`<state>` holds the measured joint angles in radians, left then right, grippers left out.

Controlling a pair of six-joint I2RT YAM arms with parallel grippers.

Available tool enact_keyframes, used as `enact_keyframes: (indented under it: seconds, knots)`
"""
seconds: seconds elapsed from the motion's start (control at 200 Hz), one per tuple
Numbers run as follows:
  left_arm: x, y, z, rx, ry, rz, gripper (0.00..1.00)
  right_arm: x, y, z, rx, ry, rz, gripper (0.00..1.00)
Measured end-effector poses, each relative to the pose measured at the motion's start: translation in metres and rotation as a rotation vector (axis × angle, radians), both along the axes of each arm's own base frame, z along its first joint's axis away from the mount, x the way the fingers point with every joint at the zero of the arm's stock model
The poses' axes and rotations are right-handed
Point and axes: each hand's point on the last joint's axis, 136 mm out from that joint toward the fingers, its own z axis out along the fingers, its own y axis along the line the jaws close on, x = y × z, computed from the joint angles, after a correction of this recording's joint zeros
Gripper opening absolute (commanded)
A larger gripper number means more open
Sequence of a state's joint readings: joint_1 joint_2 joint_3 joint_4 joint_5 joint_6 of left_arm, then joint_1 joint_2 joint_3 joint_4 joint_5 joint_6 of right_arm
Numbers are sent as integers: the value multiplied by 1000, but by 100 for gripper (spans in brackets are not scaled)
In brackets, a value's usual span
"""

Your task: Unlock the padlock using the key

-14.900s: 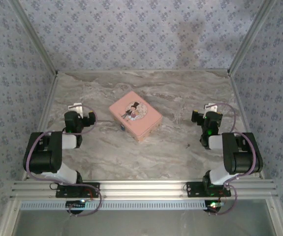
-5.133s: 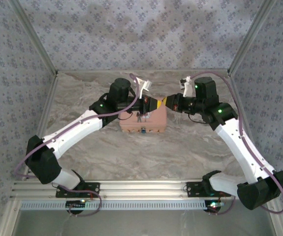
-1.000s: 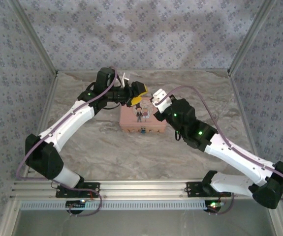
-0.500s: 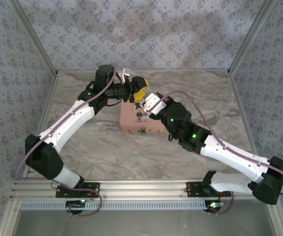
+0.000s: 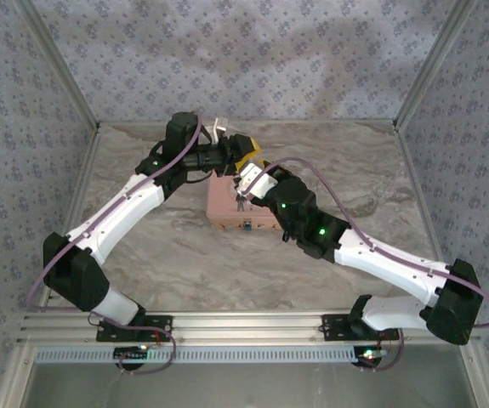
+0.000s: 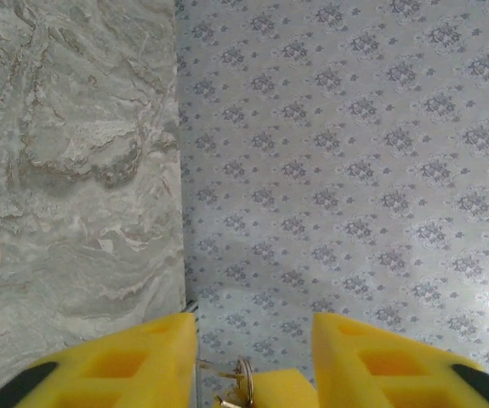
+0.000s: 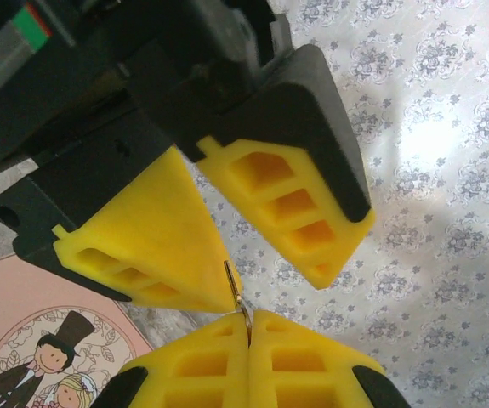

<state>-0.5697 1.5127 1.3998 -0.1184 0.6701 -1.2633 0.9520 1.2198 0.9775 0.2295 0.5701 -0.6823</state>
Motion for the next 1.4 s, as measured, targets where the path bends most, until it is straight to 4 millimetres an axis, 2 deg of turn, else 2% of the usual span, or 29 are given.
enact_keyframes:
  seconds: [0.16,0.385,0.44,0.535,0.64,0.76,0.854,0.964,1.139,1.399]
  knots:
    - [-1,-1,1,-5,2,-8,24,3,0,-2,-15,-8,-13,0]
    - [0,1,1,-8,3,-7,0,3,0,3,-13,-29,-25,0]
    - [0,1,2,-8,3,-7,0,3,1,3,-16,-30,-26,0]
    - [0,2,1,-8,4,-6,0,4,1,2,-17,-30,-27,15]
    - [3,5,1,-5,-4,1,0,4,0,-1,-4,-14,-30,37]
    - [9,12,-1,16,-27,18,0,4,-3,-13,-1,42,-36,41]
    - [13,23,-8,71,-50,46,0,4,-15,-22,38,115,-48,48]
    - [17,35,-14,160,-108,71,0,5,-39,-27,149,229,-60,50]
    - [15,50,-20,288,-216,85,0,10,-76,-32,418,435,-68,50]
    - [11,63,-19,396,-382,90,0,15,-91,-43,802,711,0,50]
